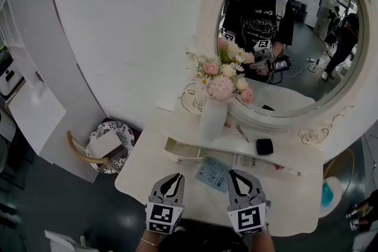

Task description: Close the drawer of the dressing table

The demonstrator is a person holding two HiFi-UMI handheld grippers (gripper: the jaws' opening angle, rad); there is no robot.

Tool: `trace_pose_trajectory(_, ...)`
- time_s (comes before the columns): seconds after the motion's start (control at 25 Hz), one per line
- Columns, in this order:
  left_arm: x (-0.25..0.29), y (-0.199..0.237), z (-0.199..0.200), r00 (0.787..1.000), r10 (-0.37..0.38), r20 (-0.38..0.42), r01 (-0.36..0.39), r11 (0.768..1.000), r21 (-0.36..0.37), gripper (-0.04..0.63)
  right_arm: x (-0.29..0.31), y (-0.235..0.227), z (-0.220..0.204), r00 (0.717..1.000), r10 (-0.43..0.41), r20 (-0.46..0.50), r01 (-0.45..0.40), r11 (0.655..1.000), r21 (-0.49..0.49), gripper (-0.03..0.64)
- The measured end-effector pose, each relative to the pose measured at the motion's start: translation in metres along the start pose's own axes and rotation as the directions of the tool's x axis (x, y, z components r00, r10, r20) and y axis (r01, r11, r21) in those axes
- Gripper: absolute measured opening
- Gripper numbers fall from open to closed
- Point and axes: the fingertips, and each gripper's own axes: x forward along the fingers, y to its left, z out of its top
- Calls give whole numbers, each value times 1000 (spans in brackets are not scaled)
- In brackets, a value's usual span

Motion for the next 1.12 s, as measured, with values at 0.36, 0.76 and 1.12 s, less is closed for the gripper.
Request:
trace_pose_trajectory(0.36,22,9,-14,998,19,-59,-20,1000,-12,18,9,-11,-2,1000,-7,-3,7,999,38,11)
trace_pose_trajectory(0.76,42,28,-36,989,62,-137,-69,996,-49,57,18,-20,-4,1000,-10,9,9,998,54,11)
trace_pose_trajectory(1.12,60,36,-49,978,79,-193,-88,995,-39,114,17,-23,-10,1000,0,-28,1,999,36,11)
